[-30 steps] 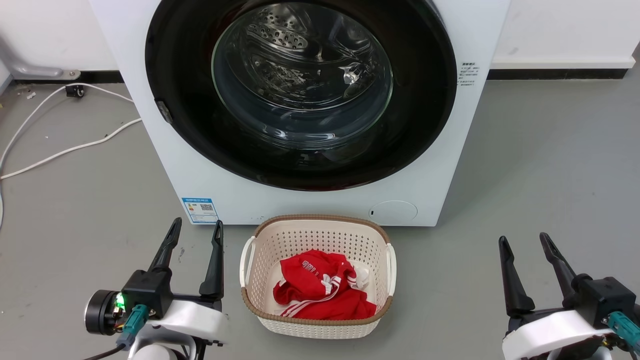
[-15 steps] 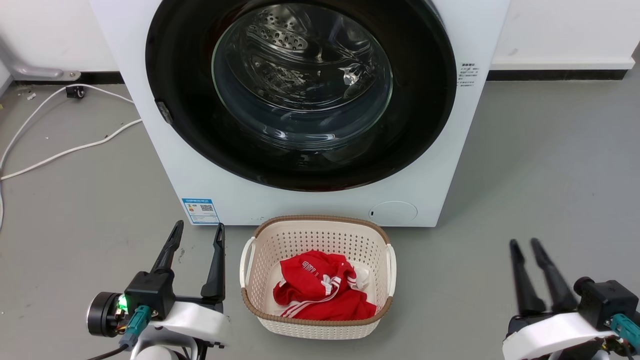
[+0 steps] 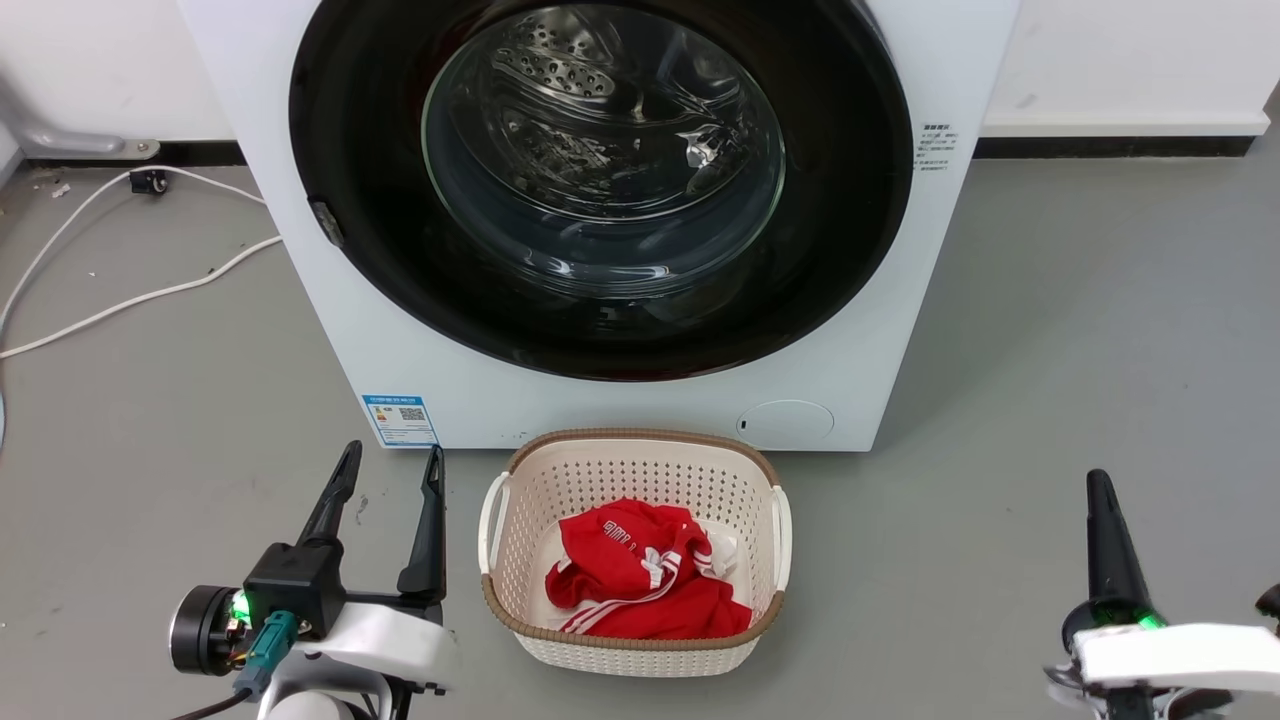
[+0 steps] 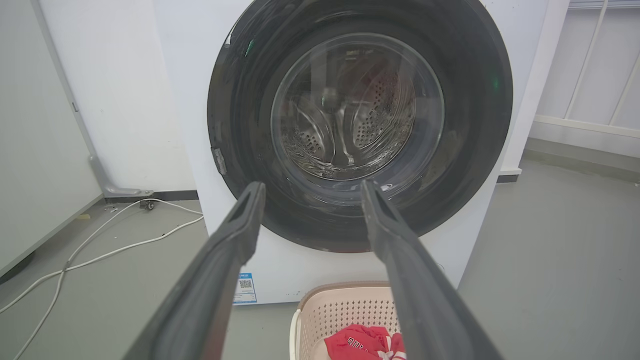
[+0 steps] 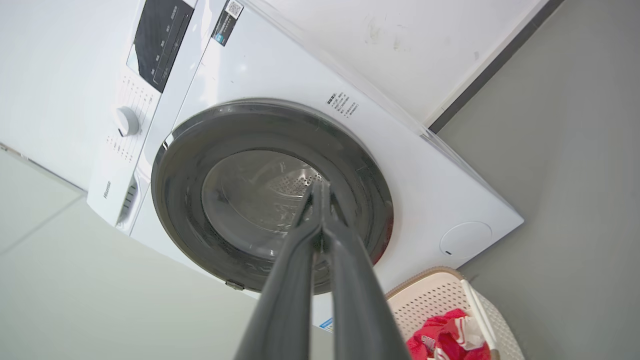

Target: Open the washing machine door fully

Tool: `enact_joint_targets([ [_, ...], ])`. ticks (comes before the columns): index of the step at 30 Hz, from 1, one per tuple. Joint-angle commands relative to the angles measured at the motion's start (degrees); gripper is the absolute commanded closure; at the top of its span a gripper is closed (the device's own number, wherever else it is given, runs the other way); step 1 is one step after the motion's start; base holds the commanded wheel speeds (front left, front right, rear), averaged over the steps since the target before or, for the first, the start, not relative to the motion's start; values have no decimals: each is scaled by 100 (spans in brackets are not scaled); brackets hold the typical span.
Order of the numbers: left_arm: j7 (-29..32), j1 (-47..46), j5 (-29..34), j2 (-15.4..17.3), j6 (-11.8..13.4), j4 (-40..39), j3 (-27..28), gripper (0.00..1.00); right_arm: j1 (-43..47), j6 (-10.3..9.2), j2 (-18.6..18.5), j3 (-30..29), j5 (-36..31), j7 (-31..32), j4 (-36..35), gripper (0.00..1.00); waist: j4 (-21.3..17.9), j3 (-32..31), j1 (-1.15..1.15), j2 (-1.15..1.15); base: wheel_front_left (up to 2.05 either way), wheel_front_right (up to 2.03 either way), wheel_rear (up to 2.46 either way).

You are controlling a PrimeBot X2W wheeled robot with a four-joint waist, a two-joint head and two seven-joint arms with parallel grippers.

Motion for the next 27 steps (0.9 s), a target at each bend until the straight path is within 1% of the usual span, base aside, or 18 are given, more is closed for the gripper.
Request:
enact_joint_targets([
  [1,-28,2,-7,-6,-6,-23,24,0,-173,-1,11,70,1185,-3,91,100,-21,13,0,0,0,0,0],
  [4,-28,-9,-8,-11,4,-36,42,0,-425,-1,8,89,3187,111,227,100,-51,30,0,0,0,0,0],
  [5,-28,-15,-11,-11,10,-44,52,0,-524,-1,5,39,3646,166,294,100,-63,41,0,0,0,0,0],
  [7,-27,-35,-18,-11,21,-64,75,0,-814,-1,5,-45,4286,343,451,100,-93,68,0,0,0,0,0],
  [10,-27,-62,-19,-9,24,-91,109,0,-1333,-1,-113,-143,4841,693,890,100,-132,115,0,0,0,0,0],
  [14,-22,-121,-28,-3,9,-114,146,0,-2326,0,-511,-109,5284,1054,1741,100,-166,194,0,0,0,0,0],
  [18,-22,-196,-34,5,-18,-151,158,0,-3432,-1,-904,115,5454,1266,2680,100,-159,308,0,0,0,0,0],
  [20,-22,-252,-53,2,-32,-181,156,0,-3984,-1,-1093,355,5389,1425,3166,100,-140,382,0,0,0,0,0],
  [21,-22,-252,-53,2,-32,-181,156,0,-3984,-1,-1093,355,5389,1425,3166,100,-140,382,0,0,0,0,0],
  [24,-22,-326,-76,-4,-51,-257,128,0,-4798,-1,-1304,753,5207,1700,3840,100,-92,499,0,0,0,0,0],
  [27,-22,-417,-97,-8,-80,-339,97,0,-5590,-1,-1428,1079,5050,1985,4449,100,-31,653,0,0,0,0,0],
])
